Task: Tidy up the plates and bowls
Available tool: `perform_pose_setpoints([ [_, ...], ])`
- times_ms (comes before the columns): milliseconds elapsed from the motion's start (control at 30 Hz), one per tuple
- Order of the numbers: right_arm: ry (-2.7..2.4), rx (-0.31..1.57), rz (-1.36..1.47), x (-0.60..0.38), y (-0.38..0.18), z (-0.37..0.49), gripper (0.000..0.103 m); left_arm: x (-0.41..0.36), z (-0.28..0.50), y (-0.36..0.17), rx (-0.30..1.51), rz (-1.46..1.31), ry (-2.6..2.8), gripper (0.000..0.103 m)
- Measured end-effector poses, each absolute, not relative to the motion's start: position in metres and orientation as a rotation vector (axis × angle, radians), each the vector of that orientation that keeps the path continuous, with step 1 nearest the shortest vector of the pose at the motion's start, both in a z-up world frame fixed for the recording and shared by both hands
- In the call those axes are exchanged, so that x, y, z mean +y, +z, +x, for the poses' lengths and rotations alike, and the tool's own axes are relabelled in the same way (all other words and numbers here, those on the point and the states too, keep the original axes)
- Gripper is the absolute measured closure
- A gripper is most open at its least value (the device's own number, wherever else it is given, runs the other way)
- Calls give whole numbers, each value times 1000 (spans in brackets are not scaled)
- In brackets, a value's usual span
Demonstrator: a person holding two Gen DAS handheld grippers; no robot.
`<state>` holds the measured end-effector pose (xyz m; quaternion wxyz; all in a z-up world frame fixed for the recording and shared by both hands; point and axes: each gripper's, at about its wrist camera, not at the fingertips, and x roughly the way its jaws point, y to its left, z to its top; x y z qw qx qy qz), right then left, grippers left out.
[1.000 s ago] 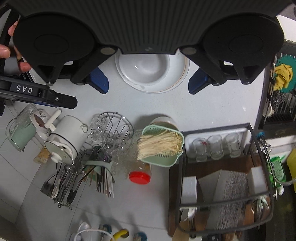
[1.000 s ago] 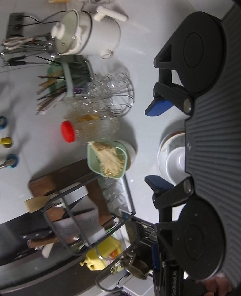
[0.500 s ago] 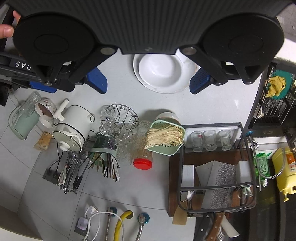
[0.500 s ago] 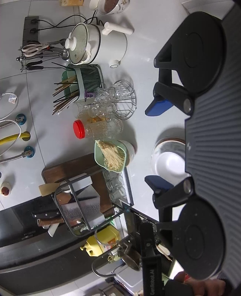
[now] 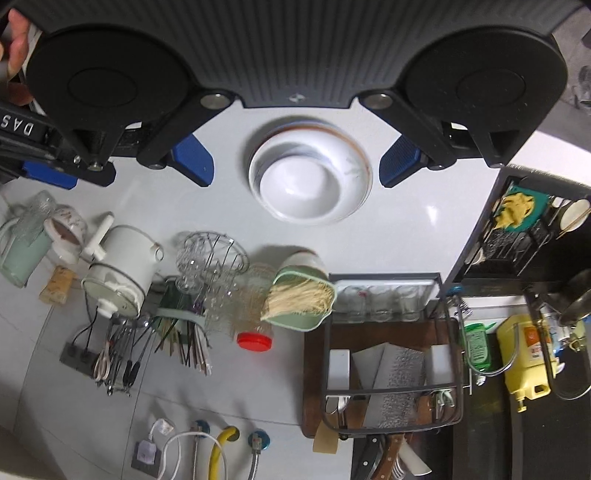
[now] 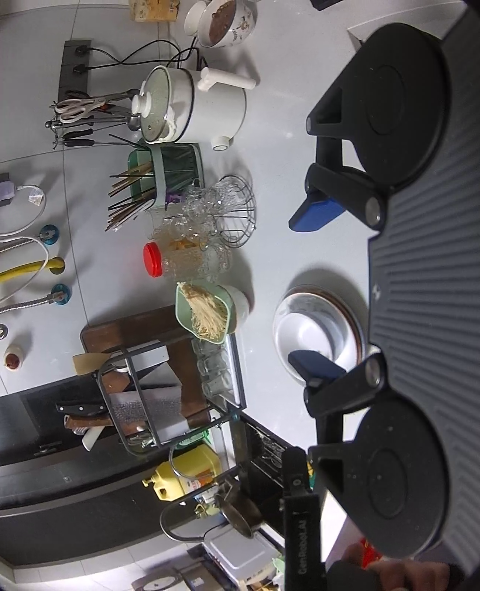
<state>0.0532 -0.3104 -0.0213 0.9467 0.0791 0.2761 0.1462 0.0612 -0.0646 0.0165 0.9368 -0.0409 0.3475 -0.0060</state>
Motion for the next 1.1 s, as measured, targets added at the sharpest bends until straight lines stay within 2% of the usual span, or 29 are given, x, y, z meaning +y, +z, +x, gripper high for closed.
perform_pose_setpoints([
  [200, 280, 567, 148, -317, -28, 42, 28, -74, 46, 9, 735, -67, -15, 4],
  [233, 270, 568, 146, -318, -29, 41, 23, -74, 46, 9, 736, -69, -15, 4],
  [267, 262, 567, 144, -319, -30, 40, 9, -74, 45, 9, 736, -71, -16, 3],
  [300, 258, 564, 146, -320, -31, 40, 0, -74, 46, 9, 738, -71, -14, 3],
  [1100, 264, 558, 193, -311, -47, 30, 0, -61, 46, -11, 748, -43, -31, 3],
])
